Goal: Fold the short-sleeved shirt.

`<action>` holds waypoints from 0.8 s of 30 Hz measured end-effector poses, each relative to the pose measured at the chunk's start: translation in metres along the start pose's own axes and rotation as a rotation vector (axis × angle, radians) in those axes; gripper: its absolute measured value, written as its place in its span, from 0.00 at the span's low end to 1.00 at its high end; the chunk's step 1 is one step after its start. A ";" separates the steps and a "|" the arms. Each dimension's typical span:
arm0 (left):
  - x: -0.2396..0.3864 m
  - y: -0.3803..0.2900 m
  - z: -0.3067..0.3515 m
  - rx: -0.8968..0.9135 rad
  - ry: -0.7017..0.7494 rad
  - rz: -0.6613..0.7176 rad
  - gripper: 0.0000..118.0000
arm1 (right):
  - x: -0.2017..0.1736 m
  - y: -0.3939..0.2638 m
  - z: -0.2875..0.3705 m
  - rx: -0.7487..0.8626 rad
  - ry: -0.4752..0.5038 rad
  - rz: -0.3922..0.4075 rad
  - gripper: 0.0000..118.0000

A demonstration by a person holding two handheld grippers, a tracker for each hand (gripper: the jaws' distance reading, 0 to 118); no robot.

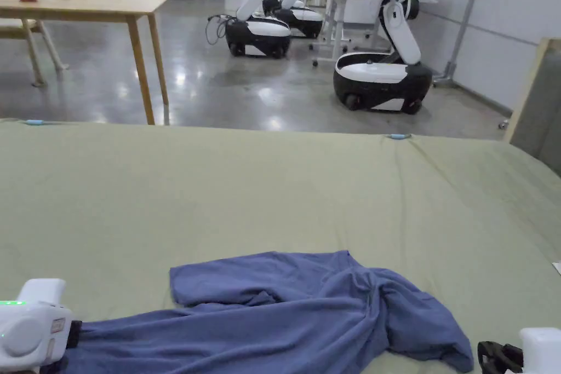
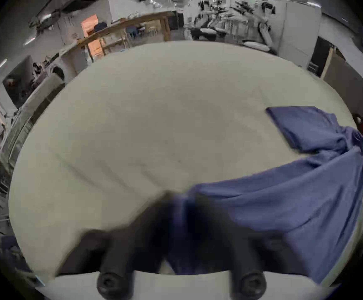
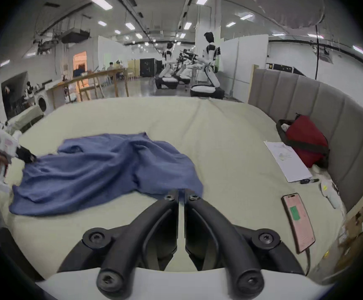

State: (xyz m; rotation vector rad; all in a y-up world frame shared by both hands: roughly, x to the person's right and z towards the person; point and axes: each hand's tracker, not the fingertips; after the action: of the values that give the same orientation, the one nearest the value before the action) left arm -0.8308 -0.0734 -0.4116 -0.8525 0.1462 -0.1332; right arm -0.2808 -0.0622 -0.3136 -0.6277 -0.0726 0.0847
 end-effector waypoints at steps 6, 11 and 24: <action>-0.013 0.053 0.034 -0.080 -0.171 0.092 0.00 | 0.017 0.013 -0.063 -0.133 0.103 -0.026 0.98; -0.013 0.056 0.019 -0.030 -0.160 0.057 0.00 | 0.020 0.006 -0.119 -0.216 0.118 0.070 0.98; -0.025 0.076 0.065 0.113 -0.107 0.033 0.00 | 0.036 0.089 -0.033 -0.101 0.223 0.043 0.09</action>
State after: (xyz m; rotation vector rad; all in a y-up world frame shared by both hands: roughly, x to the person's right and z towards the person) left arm -0.8391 0.0284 -0.4254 -0.7425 0.0523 -0.0640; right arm -0.2474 -0.0059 -0.3910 -0.7361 0.1529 0.0522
